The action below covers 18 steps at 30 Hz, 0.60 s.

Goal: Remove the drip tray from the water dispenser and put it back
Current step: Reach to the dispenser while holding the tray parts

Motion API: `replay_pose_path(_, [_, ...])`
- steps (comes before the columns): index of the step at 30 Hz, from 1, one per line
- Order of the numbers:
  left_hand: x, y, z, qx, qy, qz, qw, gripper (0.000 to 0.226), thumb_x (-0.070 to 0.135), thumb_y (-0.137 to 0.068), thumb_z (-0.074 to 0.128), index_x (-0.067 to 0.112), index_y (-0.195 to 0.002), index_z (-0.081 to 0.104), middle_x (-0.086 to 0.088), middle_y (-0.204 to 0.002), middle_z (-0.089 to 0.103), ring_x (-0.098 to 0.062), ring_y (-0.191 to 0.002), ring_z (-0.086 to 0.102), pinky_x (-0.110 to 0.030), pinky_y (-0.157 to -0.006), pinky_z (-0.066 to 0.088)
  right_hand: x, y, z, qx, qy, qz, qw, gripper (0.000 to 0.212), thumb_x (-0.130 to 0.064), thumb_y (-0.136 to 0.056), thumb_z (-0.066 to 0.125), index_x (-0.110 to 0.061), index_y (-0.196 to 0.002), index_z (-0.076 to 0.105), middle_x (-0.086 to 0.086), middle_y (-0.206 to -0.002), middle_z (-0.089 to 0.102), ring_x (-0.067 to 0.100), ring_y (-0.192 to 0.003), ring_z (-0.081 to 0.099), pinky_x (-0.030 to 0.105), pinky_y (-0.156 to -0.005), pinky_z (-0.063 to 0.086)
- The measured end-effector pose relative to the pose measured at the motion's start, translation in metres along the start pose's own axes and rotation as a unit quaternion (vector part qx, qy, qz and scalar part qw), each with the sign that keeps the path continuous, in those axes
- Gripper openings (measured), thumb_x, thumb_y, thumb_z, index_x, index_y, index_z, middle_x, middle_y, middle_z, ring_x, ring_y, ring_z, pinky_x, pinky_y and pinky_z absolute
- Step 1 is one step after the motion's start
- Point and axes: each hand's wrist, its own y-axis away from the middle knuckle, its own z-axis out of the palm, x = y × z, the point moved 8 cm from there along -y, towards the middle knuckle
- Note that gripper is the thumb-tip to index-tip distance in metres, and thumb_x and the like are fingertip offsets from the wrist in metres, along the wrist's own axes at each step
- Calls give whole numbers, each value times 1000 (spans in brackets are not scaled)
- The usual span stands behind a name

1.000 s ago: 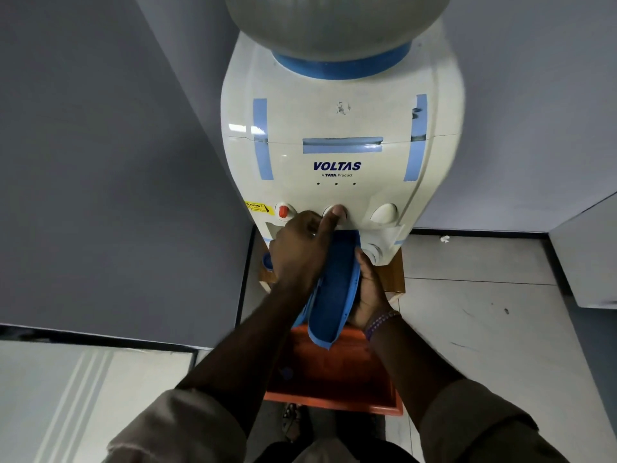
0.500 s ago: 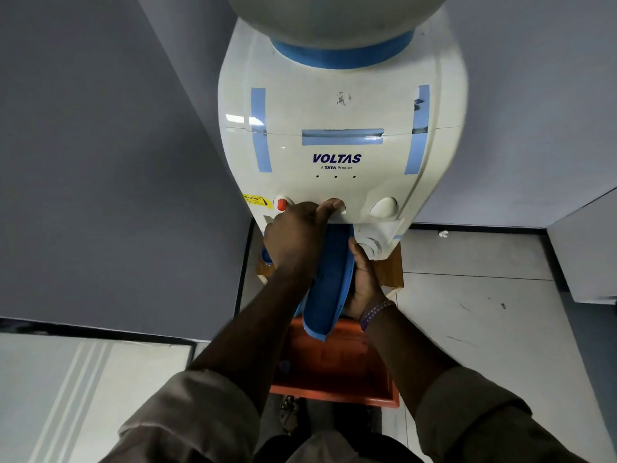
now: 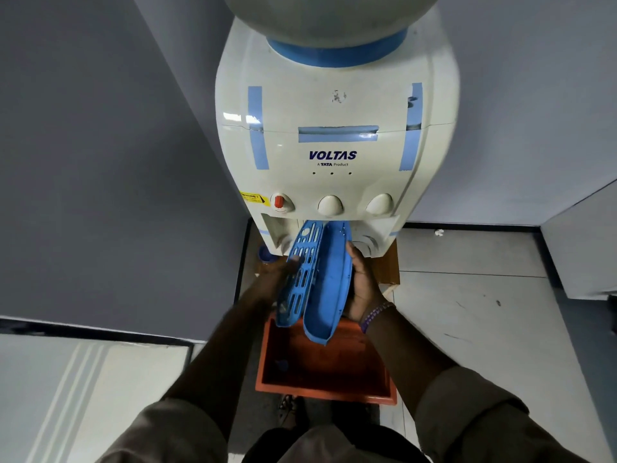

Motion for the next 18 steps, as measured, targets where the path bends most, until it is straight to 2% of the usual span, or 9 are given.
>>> replay_pose_path(1, [-17, 0, 7, -73, 42, -32, 996, 56, 47, -95, 67, 9, -137, 62, -26, -137, 66, -30, -113, 70, -47, -102, 55, 2, 4, -3, 6, 5, 4, 1000, 61, -54, -99, 40, -12, -138, 58, 22, -129, 66, 37, -111, 66, 51, -93, 53])
replay_pose_path(2, [-30, -1, 10, -115, 72, -44, 990, 60, 42, -93, 72, 5, -138, 60, -31, -144, 58, -39, -119, 62, -58, -108, 47, 3, 9, -8, 15, 11, 6, 1000, 61, -53, -99, 41, -10, -140, 57, 23, -129, 66, 38, -111, 66, 51, -92, 54])
replay_pose_path(5, [-46, -4, 20, -125, 101, -36, 986, 58, 20, -89, 78, -7, -136, 56, -37, -136, 59, -42, -109, 65, -56, -96, 54, 1, 27, -28, 44, 31, 2, 999, 59, -49, -98, 45, -7, -138, 57, 24, -125, 67, 38, -105, 68, 49, -89, 55])
replay_pose_path(8, [-43, -4, 47, -135, 77, -14, 988, 47, 19, -82, 86, 2, -122, 68, -28, -128, 67, -50, -114, 66, -67, -102, 51, -16, 45, -53, 74, 40, -23, 996, 66, -45, -93, 54, -5, -145, 49, 23, -126, 62, 37, -106, 62, 49, -94, 49])
replay_pose_path(9, [-39, -5, 54, -130, 72, -9, 989, 41, 18, -81, 87, 6, -117, 71, -27, -127, 69, -51, -114, 67, -66, -98, 54, -25, 50, -58, 86, 45, -40, 994, 68, -43, -91, 55, -5, -147, 46, 22, -125, 62, 37, -105, 62, 48, -92, 49])
replay_pose_path(10, [-36, -5, 59, -119, 69, -7, 990, 37, 17, -83, 85, 7, -116, 71, -25, -123, 72, -49, -109, 70, -59, -85, 62, -32, 54, -62, 98, 48, -57, 992, 68, -42, -90, 55, -6, -147, 46, 22, -122, 63, 36, -102, 62, 47, -90, 51])
replay_pose_path(12, [-31, -6, 62, -94, 66, 1, 993, 34, 13, -86, 80, 4, -118, 70, -21, -113, 77, -39, -94, 75, -41, -62, 64, -41, 55, -56, 100, 50, -67, 992, 68, -40, -87, 55, -5, -145, 48, 23, -121, 63, 36, -101, 63, 46, -89, 53])
replay_pose_path(15, [-34, 0, 49, -73, 91, 19, 993, 33, 15, -81, 83, 9, -112, 74, -25, -115, 76, -47, -100, 73, -55, -75, 64, -30, 49, -40, 106, 83, -46, 990, 63, -43, -88, 59, -6, -140, 55, 28, -134, 58, 40, -111, 59, 53, -99, 46])
replay_pose_path(18, [-49, 16, 28, -66, 93, 15, 993, 17, 9, -88, 77, 14, -103, 72, -17, -102, 78, -33, -84, 74, -32, -48, 57, -8, 54, -39, 132, 97, -38, 986, 46, -39, -96, 53, -7, -127, 65, 22, -115, 71, 34, -95, 71, 46, -85, 58])
